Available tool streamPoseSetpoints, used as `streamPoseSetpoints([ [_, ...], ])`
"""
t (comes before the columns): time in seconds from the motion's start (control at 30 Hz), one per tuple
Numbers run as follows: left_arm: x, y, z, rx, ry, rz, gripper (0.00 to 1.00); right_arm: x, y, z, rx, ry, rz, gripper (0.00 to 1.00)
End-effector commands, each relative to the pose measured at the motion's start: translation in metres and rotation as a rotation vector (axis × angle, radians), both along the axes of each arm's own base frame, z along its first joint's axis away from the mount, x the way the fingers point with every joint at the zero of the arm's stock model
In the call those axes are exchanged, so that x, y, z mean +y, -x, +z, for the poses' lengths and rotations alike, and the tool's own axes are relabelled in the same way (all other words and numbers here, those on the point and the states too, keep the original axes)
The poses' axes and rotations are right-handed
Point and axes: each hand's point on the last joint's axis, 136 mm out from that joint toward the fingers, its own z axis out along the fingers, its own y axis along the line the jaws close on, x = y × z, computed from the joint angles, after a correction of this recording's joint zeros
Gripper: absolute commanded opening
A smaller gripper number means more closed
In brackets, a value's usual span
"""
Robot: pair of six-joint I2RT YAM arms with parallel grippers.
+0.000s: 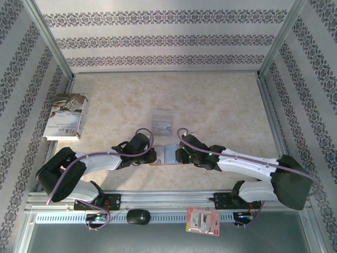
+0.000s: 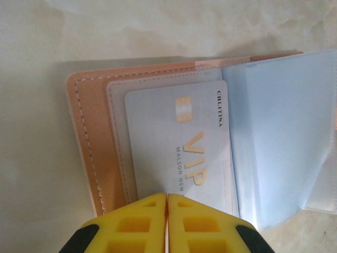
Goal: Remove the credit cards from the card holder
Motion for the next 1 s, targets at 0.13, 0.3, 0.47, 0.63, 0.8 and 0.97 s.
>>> streamPoseSetpoints([
  [0.13,0.002,0.01,-0.005,0.028,-0.018,-0.015,0.1,0.064,0.004,0.02,0.053,-0.102,0.278,0.26],
  [0.3,0.002,0.011,-0.005,0.029,-0.017,-0.016,0.09,0.069,0.007,-0.011,0.145,-0.079,0.266,0.22],
  [0.47,0.001,0.011,-0.007,0.035,-0.013,-0.02,0.09,0.04,0.016,-0.042,0.207,0.004,0.186,0.17],
  [0.63,0.0,0.012,-0.01,0.043,-0.014,-0.025,0.07,0.002,0.014,-0.066,0.231,0.077,0.057,0.13],
  [0.8,0.001,0.012,-0.013,0.049,-0.022,-0.025,0.06,-0.007,0.01,-0.067,0.237,0.107,0.021,0.13],
  [0.97,0.002,0.007,-0.001,0.012,-0.013,-0.022,0.08,0.007,0.003,-0.027,0.152,0.032,0.059,0.2],
])
